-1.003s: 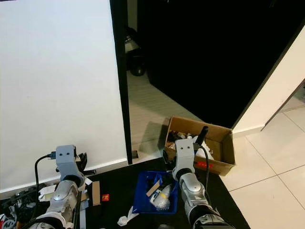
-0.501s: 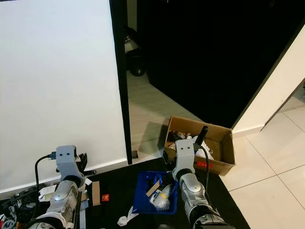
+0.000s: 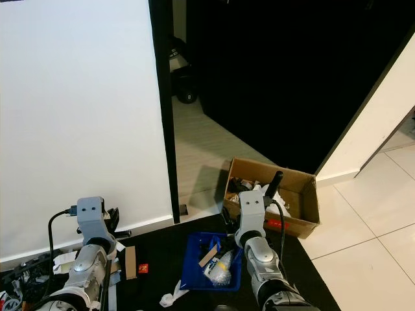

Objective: Sweep floor

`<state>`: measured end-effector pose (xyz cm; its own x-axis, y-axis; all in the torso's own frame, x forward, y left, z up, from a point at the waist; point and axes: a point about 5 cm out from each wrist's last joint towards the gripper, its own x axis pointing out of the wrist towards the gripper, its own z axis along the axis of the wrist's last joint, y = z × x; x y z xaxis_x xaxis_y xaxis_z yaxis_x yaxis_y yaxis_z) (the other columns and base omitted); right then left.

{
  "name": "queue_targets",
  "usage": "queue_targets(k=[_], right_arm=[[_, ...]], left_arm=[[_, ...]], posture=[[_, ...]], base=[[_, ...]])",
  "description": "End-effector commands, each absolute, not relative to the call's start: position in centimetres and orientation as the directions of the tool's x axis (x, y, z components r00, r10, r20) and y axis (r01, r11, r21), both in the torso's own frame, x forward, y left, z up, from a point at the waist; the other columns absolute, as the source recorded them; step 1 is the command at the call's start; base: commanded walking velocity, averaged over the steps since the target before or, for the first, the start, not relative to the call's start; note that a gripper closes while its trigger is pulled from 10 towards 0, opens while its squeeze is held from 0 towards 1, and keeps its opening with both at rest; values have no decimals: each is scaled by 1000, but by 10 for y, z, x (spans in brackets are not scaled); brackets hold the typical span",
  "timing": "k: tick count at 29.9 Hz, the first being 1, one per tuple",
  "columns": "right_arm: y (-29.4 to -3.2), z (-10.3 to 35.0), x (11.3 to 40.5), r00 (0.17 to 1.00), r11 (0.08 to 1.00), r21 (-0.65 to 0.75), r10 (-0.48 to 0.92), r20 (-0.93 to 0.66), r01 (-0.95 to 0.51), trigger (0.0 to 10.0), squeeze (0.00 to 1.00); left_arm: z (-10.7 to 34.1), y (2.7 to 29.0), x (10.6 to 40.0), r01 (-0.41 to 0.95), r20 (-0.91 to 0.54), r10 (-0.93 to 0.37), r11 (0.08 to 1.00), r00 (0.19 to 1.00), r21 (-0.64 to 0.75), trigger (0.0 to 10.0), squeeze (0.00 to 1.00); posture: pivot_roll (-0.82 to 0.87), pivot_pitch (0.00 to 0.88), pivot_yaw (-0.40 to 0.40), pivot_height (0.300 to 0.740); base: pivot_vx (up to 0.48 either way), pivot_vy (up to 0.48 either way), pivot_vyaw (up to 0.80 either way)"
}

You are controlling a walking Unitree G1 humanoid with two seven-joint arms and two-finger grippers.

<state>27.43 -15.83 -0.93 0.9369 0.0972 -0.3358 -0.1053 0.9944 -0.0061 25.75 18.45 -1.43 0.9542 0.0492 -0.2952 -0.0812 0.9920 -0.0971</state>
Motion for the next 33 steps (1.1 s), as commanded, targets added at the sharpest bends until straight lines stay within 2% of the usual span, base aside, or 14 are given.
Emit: queue_targets(k=[1,33], right_arm=[[-160,-9,276,934,996,3,83,-347,-88,10000,0],[-158,-9,277,933,996,3,81,-349,-86,10000,0]], left_arm=[[-26,181,248,-85,-367,44,992,929,-97,10000,0],[-26,183,249,-89,-372,48,992,927,-94,10000,0]], posture=[[-38,0,-7,740],[-39,0,-3,740]], base=[[0,0,0],[0,0,0]])
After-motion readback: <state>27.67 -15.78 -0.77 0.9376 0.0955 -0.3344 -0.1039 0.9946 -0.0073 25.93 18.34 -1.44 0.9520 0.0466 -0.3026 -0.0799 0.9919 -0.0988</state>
